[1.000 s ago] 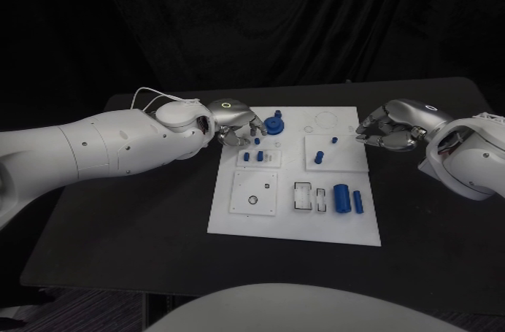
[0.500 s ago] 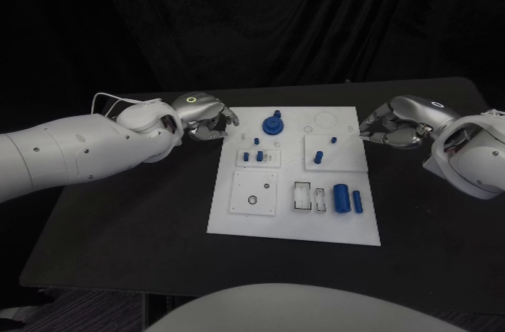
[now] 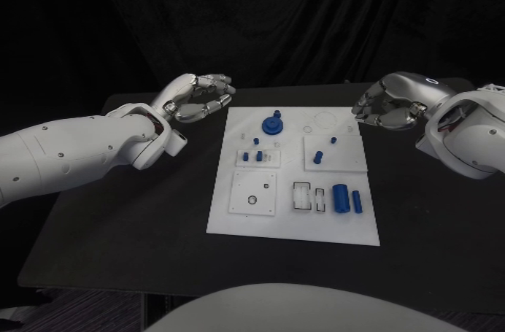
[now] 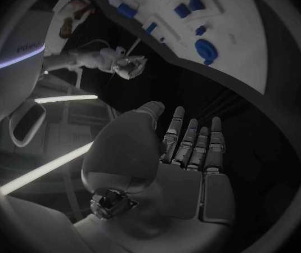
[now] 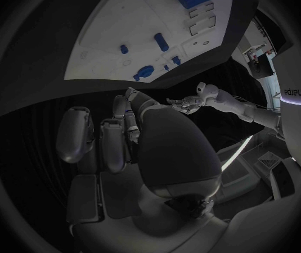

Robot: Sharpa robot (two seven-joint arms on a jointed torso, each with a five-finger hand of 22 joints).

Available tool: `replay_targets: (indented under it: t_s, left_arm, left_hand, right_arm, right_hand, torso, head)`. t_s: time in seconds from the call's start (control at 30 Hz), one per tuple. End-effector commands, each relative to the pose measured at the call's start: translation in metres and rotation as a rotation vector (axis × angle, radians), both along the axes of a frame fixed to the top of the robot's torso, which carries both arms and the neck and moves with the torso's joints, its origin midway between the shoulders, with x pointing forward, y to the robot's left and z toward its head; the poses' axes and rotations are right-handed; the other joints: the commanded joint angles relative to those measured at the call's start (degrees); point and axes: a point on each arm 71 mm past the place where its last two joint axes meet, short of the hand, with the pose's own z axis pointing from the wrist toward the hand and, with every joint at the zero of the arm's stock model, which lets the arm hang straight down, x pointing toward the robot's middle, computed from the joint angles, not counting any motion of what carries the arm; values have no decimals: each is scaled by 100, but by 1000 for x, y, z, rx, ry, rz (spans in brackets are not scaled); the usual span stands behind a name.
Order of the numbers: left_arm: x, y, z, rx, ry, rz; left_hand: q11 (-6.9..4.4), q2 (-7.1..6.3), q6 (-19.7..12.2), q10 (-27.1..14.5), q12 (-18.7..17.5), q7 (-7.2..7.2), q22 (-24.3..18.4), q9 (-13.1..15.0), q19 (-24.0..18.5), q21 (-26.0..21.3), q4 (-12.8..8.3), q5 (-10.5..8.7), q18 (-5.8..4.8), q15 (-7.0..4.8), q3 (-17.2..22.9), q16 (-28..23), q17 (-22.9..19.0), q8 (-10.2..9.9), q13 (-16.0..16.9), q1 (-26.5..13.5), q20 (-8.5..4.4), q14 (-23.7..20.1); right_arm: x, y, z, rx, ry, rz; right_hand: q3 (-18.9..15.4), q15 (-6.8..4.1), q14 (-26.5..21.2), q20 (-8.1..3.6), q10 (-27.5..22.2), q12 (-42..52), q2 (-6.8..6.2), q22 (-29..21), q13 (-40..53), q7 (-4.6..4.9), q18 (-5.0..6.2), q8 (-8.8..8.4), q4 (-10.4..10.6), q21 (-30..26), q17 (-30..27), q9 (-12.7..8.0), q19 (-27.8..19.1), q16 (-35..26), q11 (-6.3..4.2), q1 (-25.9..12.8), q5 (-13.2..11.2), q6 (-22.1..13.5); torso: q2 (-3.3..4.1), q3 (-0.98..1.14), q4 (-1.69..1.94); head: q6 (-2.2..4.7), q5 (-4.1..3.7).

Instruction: Assemble the parts on the task board

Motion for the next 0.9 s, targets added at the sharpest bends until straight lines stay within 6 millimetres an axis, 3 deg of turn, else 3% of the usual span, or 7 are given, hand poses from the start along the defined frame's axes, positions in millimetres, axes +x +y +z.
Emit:
replay_targets:
  t_s: [0.03,0.13,0.27,0.3,0.47,0.73,0.9]
  left_arm:
    - [-3,1,-3,-398,123,-81]
    - [-8,-3,-11,-466,160,-117]
    - [-14,-9,-23,-512,194,-143]
    - [-16,-10,-26,-519,198,-147]
    - [-20,-13,-33,-540,211,-160]
    - [-26,-15,-36,-557,213,-172]
    - [-28,-16,-36,-562,218,-178]
  left_hand:
    - [-151,166,-345,-541,-180,-66,-759,-256,-123,-26,5,-131,-23,-14,-401,-456,-396,-43,-441,-4,-44,-375]
    - [-277,467,-721,-819,-238,-178,-1635,-509,-338,-56,6,-297,7,-114,-817,-705,-611,-66,-715,-103,-91,-657]
    - [-336,644,-1120,-1040,-282,-228,-2462,-697,-815,-97,4,-379,138,-242,-1088,-818,-726,-96,-861,-75,-90,-928]
    - [-417,684,-1525,-1192,-343,-286,-2769,-804,-999,-120,1,-380,148,-268,-1157,-843,-759,-119,-897,-57,-100,-1036]
    - [-628,818,-2028,-1496,-455,-526,-3236,-1000,-1207,-138,3,-362,181,-268,-1479,-869,-787,-170,-939,76,-86,-1132]
    - [-691,862,-2131,-1584,-495,-645,-3556,-1009,-1361,-162,0,-291,171,-236,-1657,-877,-794,-173,-949,190,-54,-1156]
    - [-634,884,-2144,-1581,-488,-634,-3672,-1011,-1414,-167,-2,-241,194,-176,-1728,-877,-794,-174,-948,289,46,-1156]
  right_arm:
    - [3,2,-3,-90,12,9]
    - [3,4,-9,-151,14,26]
    - [0,1,-20,-208,4,48]
    - [0,1,-22,-219,3,52]
    - [-1,-4,-33,-252,-5,65]
    - [0,-11,-47,-269,-3,75]
    - [0,-11,-49,-258,-18,86]
  right_hand:
    - [71,65,79,37,-295,-348,-72,796,-269,-11,73,-55,-73,-231,58,61,-133,-210,109,0,22,-162]
    - [139,227,-117,151,-816,-924,-158,709,-710,-55,121,-138,-91,-581,-240,116,-341,-456,346,-75,22,-399]
    - [198,272,-152,218,-920,-1213,-220,718,-1046,-87,140,-187,-132,-634,-274,131,-364,-442,397,-87,17,-510]
    - [216,280,-157,231,-994,-1336,-235,726,-1170,-90,141,-223,-138,-635,-285,112,-358,-436,410,-98,20,-564]
    - [136,343,-64,310,-1330,-2082,-268,822,-2017,-55,101,-387,-187,-452,-208,-162,-192,-267,518,-154,9,-787]
    - [34,335,-38,301,-1109,-2168,-236,842,-2365,-81,96,-322,-130,-433,-202,-264,-145,-206,503,-197,15,-628]
    - [11,323,-10,292,-868,-2124,-221,864,-2494,-64,82,-347,-110,-371,-172,-322,-95,-155,490,-190,17,-632]
  torso:
    - [-9,-20,19]
    - [-18,-29,8]
    - [-32,-76,32]
    - [-35,-91,45]
    - [-44,-204,177]
    - [-38,-294,283]
    - [-31,-383,386]
  head:
    - [1,-31]
    - [1,-17]
    - [1,-56]
    - [1,-80]
    - [1,-247]
    - [1,-380]
    - [1,-507]
